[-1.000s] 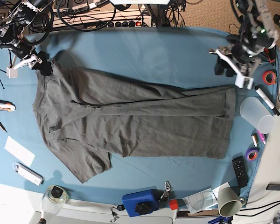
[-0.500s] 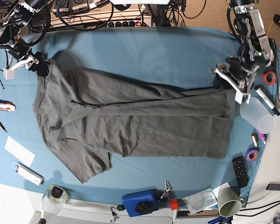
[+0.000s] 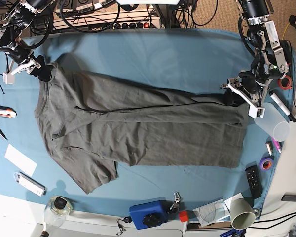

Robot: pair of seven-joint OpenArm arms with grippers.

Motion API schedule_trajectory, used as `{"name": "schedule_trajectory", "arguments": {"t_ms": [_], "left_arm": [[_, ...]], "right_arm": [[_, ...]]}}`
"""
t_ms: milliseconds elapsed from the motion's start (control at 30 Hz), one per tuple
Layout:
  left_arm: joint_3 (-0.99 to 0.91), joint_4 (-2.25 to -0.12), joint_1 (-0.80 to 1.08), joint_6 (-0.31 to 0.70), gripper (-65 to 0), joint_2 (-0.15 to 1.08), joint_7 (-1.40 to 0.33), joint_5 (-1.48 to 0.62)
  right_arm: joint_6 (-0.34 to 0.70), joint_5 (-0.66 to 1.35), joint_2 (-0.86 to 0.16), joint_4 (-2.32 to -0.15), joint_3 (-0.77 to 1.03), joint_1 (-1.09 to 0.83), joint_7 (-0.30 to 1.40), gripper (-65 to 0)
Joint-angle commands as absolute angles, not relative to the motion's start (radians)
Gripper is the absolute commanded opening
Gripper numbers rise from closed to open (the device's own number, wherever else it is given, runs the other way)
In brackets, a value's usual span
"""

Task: Fold the T-shirt properly
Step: 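Grasp the folded edge with both grippers at its two ends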

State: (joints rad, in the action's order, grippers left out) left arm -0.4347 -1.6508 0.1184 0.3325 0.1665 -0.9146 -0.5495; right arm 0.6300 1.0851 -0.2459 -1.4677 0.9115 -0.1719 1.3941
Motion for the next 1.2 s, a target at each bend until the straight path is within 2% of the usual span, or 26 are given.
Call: {"name": "schedule_trajectory", "arguments": {"t_ms": [0, 133, 233, 300, 400, 433, 600, 800, 933, 1000, 1033, 1100, 1133, 1167], "left_arm": [[-0.437, -1.662, 0.105, 0.332, -40.9, 0.175, -0.905, -0.557], [-0.437, -1.662, 0.093, 0.332, -41.3, 0.175, -0.888, -0.558], [-0.437, -1.662, 0.079, 0.328, -46.3, 0.175, -0.889, -0.553], [-0.437, -1.662, 0.067, 0.33, -50.8, 0.175, -0.889, -0.553], [-0.437, -1.662, 0.052, 0.329, -60.3, 0.175, -0.89, -0.553], [-0.437, -1.662, 0.049, 0.329, -64.8, 0.175, -0.889, -0.553], [-0.437, -1.662, 0.047, 0.328, -65.0, 0.176, -0.914, -0.514], [-0.437, -1.662, 0.047, 0.265, -65.0, 0.204, -0.95, -0.5], [-0.437, -1.662, 0.047, 0.268, -65.0, 0.216, -0.95, -0.501], [-0.437, -1.662, 0.047, 0.302, -65.0, 0.216, -0.949, -0.502], [-0.437, -1.662, 0.047, 0.317, -61.3, 0.216, -0.949, -0.509], [-0.437, -1.662, 0.047, 0.315, -45.9, 0.216, -0.944, -0.519], [-0.437, -1.662, 0.047, 0.307, -41.5, 0.216, -0.939, -0.52], [-0.437, -1.662, 0.047, 0.303, -40.0, 0.216, -0.931, -0.519]], "right_arm": [[0.639, 1.11, -0.266, -1.481, 0.916, -0.166, 1.37, -36.5], [0.639, 1.11, -0.266, -1.481, 0.916, -0.165, 1.364, -36.5], [0.639, 1.11, -0.266, -1.481, 0.916, -0.165, 1.349, -37.7], [0.639, 1.109, -0.266, -1.481, 0.916, -0.162, 1.345, -46.9], [0.639, 1.106, -0.265, -1.481, 0.916, -0.147, 1.342, -64.1], [0.64, 1.105, -0.266, -1.481, 0.916, -0.14, 1.34, -65.0], [0.673, 1.07, -0.267, -1.482, 0.921, -0.11, 1.335, -65.0], [0.673, 1.053, -0.266, -1.492, 1.01, -0.111, 1.328, -65.0], [0.673, 1.053, -0.278, -1.492, 1.033, -0.114, 1.335, -65.0], [0.673, 1.044, -0.288, -1.492, 1.017, -0.114, 1.347, -65.0], [0.673, 1.032, -0.293, -1.492, 1.005, -0.115, 1.357, -65.0], [0.673, 0.994, -0.297, -1.492, 0.977, -0.115, 1.363, -65.0], [0.674, 0.982, -0.297, -1.492, 0.964, -0.115, 1.362, -65.0], [0.674, 0.97, -0.297, -1.492, 0.95, -0.115, 1.362, -60.1]]}}
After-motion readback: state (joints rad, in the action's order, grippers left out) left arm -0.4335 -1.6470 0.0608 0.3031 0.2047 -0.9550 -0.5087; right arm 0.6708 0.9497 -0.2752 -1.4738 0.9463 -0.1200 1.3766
